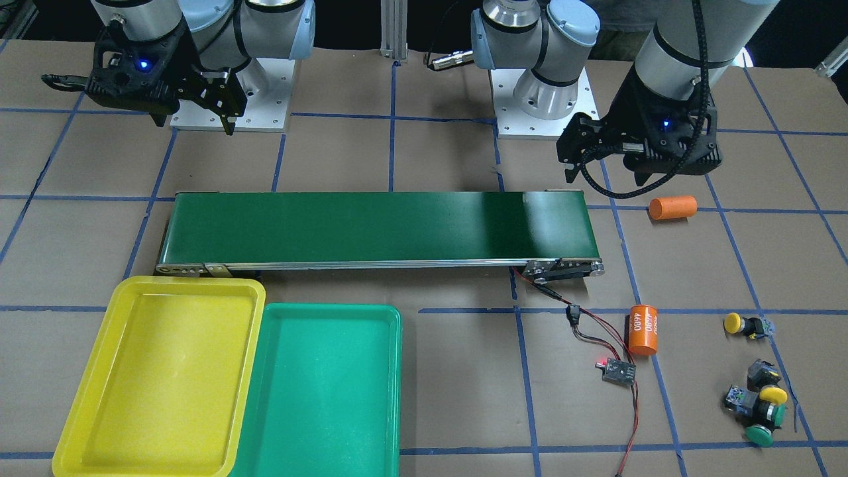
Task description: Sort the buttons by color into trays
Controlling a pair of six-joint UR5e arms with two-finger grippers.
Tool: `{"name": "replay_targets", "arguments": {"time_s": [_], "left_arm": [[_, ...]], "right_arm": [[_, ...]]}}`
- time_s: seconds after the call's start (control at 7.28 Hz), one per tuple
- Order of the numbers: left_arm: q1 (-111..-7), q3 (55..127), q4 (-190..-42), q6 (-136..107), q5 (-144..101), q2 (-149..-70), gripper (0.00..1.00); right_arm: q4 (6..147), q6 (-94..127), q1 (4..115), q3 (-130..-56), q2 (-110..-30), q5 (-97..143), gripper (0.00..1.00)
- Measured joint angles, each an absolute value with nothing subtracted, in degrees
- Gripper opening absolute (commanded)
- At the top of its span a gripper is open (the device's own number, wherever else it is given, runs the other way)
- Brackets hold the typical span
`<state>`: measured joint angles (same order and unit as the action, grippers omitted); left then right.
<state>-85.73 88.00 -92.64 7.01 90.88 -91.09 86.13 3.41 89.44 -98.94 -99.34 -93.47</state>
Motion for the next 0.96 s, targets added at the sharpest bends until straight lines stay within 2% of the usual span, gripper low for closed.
{"name": "replay_targets", "arguments": {"time_s": [0.96], "left_arm": [[-84.92, 87.74, -92.37, 7.19, 91.04, -92.12, 1.00]], "right_arm": [[86.17, 3.67, 89.51, -98.96, -102.29, -88.34, 1.00]]}}
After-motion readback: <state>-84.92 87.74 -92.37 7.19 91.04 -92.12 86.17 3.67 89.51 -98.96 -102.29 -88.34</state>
